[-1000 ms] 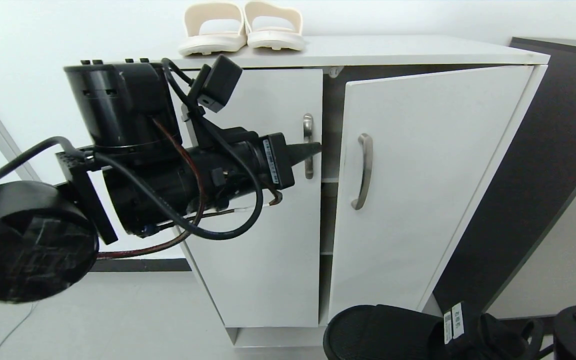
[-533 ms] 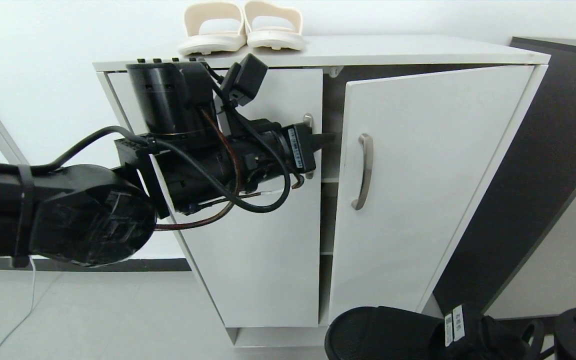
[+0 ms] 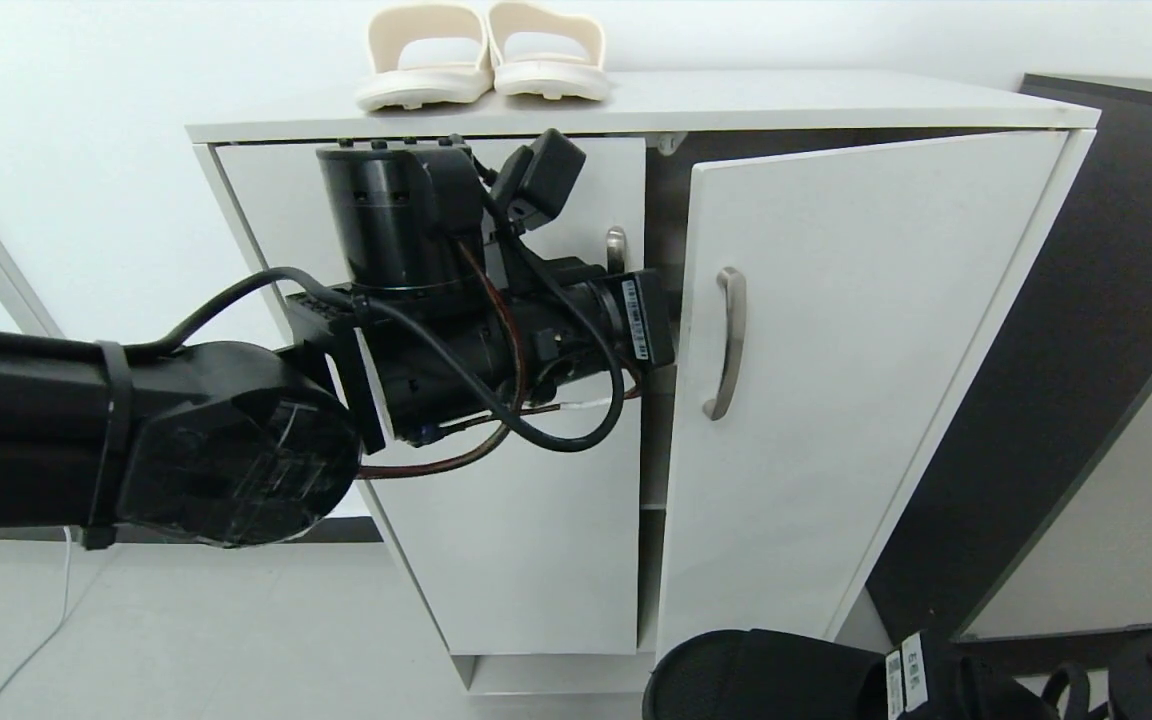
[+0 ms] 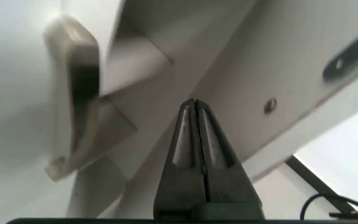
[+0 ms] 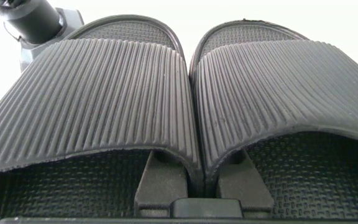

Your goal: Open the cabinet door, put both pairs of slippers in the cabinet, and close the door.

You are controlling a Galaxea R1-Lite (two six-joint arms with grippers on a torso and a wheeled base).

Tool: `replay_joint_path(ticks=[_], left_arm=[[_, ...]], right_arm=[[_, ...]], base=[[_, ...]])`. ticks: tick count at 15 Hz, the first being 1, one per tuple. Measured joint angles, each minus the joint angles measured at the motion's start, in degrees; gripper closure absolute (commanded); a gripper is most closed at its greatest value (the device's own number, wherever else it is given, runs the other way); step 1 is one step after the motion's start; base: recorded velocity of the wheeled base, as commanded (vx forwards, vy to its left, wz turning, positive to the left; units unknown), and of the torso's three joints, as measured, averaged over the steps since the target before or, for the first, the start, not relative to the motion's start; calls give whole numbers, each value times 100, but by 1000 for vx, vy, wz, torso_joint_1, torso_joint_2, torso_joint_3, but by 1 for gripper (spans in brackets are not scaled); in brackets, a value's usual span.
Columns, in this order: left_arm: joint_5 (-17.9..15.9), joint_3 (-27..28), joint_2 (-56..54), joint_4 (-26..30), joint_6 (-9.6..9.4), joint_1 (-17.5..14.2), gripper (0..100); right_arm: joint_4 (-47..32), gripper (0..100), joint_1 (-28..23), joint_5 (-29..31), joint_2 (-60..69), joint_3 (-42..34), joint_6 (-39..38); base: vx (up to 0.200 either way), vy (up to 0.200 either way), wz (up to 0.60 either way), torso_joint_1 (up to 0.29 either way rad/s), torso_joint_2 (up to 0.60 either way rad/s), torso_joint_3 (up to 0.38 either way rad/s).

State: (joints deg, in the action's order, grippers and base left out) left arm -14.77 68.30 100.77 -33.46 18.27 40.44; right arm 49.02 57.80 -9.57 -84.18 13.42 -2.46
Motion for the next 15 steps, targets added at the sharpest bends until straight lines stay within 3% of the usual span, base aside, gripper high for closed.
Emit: replay_joint_path(ticks=[2, 6, 8, 12, 15], left_arm=[[11, -196, -74, -6, -5, 101, 100], [-5, -378, -251, -111, 112, 805, 100], [-2, -413, -284, -129, 113, 945, 100], [121, -761, -372, -444, 12, 597, 100], [967, -1512, -1031, -463, -385, 215, 100]], right_arm=[[0, 100, 9, -2, -5, -17, 1], [13, 100, 91, 0, 0, -72, 6], [27, 100, 151, -6, 24, -107, 105], [28, 100, 113, -2, 39, -122, 113], [22, 100, -304, 355, -59, 90, 112]], base=[[-200, 0, 0, 7, 5, 2], [-200, 0, 0, -4, 4, 4], [-200, 0, 0, 0, 5, 7], [0, 0, 0, 0, 0, 0], [0, 0, 0, 0, 0, 0]])
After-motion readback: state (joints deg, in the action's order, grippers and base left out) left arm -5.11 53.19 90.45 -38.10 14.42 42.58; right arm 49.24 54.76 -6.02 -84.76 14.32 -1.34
